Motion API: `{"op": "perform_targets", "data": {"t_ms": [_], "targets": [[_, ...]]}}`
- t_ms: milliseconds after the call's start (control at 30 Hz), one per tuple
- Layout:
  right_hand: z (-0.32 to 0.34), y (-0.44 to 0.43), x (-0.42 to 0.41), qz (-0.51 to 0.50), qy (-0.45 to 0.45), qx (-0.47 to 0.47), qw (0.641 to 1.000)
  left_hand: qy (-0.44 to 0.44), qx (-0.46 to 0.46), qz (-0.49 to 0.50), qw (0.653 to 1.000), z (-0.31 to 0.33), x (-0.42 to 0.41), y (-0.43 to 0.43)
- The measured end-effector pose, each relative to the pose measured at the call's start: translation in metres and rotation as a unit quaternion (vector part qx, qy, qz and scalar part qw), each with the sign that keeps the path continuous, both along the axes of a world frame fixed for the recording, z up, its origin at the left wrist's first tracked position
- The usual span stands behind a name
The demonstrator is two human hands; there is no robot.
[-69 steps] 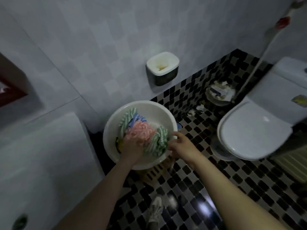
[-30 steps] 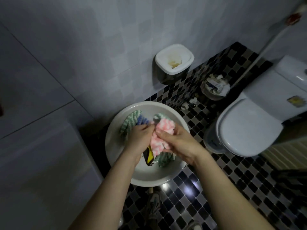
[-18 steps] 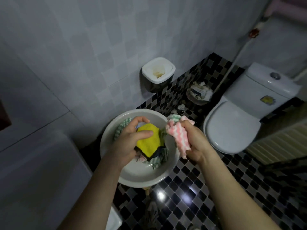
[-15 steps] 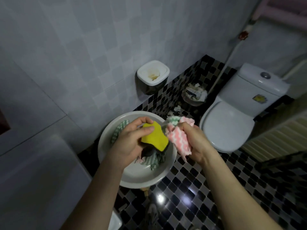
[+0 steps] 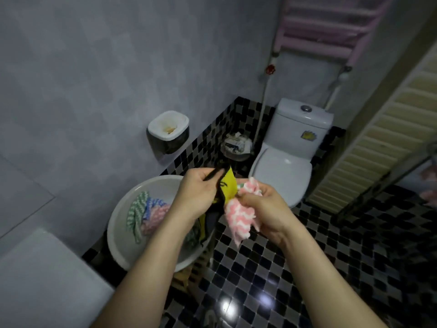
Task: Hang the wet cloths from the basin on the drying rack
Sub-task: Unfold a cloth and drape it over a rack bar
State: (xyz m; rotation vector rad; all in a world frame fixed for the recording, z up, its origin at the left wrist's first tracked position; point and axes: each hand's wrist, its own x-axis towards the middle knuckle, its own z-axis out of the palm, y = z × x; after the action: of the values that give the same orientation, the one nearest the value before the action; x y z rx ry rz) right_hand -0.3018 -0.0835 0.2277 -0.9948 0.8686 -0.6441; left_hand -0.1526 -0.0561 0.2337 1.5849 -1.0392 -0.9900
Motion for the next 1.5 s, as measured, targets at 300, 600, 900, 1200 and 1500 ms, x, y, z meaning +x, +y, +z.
{"op": "perform_targets", "data": {"t_ms": [300,600,900,1200,1500], "targets": [[0.009,0.077,-0.129,-0.127,0.086,-0.094,0.984,-0.106,0.014,-0.055,0.993,0.014,-0.106,0.021],[0.005,0.154,-0.220,-0.165,0.296,-0.283,0.897,0.222,0.103,-0.247,0.938,0.015,-0.224,0.084],[0.028,0.194,-0.309,-0.279,0.141,-0.143,0.939,-0.044,0.073,-0.445,0.891,0.022,-0.255,0.104],[0.028,0.217,-0.367,-0.337,0.278,-0.132,0.890,-0.029,-0.084,-0.459,0.884,0.025,-0.294,0.093],[0.024,0.244,-0.416,-0.409,0.541,-0.165,0.716,-0.060,-0.086,-0.561,0.821,0.027,-0.348,0.077]]}}
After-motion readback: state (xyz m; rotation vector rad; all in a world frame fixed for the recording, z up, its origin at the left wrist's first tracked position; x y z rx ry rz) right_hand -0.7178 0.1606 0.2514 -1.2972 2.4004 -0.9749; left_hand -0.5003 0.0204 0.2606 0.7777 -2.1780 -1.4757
